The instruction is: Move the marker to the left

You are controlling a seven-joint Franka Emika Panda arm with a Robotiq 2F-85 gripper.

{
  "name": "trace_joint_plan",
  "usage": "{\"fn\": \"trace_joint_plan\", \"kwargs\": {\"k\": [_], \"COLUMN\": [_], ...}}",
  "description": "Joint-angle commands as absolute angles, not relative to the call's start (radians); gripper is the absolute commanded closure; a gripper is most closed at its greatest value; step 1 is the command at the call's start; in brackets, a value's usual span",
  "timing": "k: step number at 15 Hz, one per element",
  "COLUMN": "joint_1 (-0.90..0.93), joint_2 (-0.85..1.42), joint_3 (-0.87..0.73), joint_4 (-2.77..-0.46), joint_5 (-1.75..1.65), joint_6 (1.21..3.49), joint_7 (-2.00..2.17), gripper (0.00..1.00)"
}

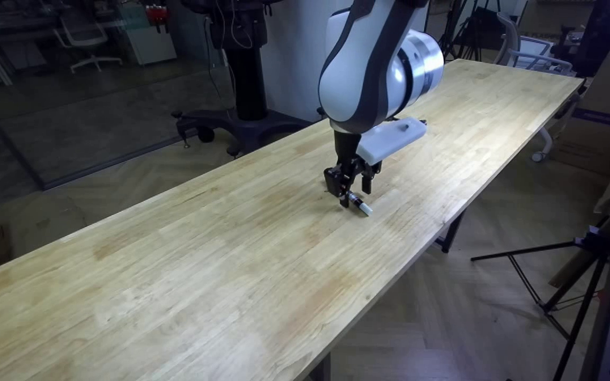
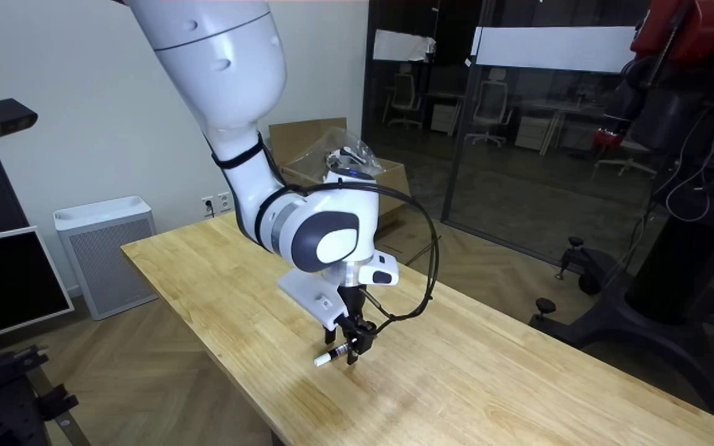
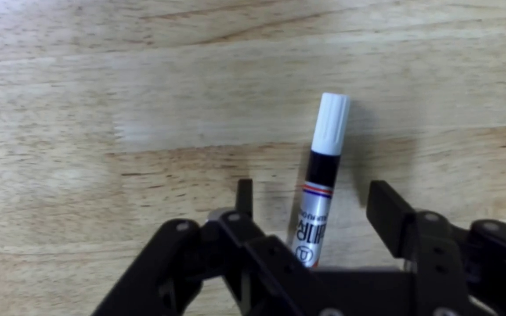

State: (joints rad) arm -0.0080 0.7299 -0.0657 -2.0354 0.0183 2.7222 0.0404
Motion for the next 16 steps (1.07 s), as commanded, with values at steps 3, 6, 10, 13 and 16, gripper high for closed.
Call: {"fn": "trace_joint_plan", "kwargs": {"k": [3, 6, 10, 13, 16], "joint_1": [-0.007, -0.007, -0.016, -0.026, -0.019], "joint_2": [0.748, 0.747, 0.748, 0.749, 0.738], "joint_3": [-0.070, -0.070, -0.061, -0.050, -0.056], "joint_4": [-2.001, -2.000, -1.996, -1.993, -2.012], "joint_5": [0.018, 0.017, 0.019, 0.021, 0.014], "joint_6": [2.724, 2.724, 2.716, 2.704, 2.711], "joint_7": [0.064, 0.062, 0.048, 0.032, 0.036], "gripper": [0.75, 0.95, 0.96, 0.96, 0.96]}}
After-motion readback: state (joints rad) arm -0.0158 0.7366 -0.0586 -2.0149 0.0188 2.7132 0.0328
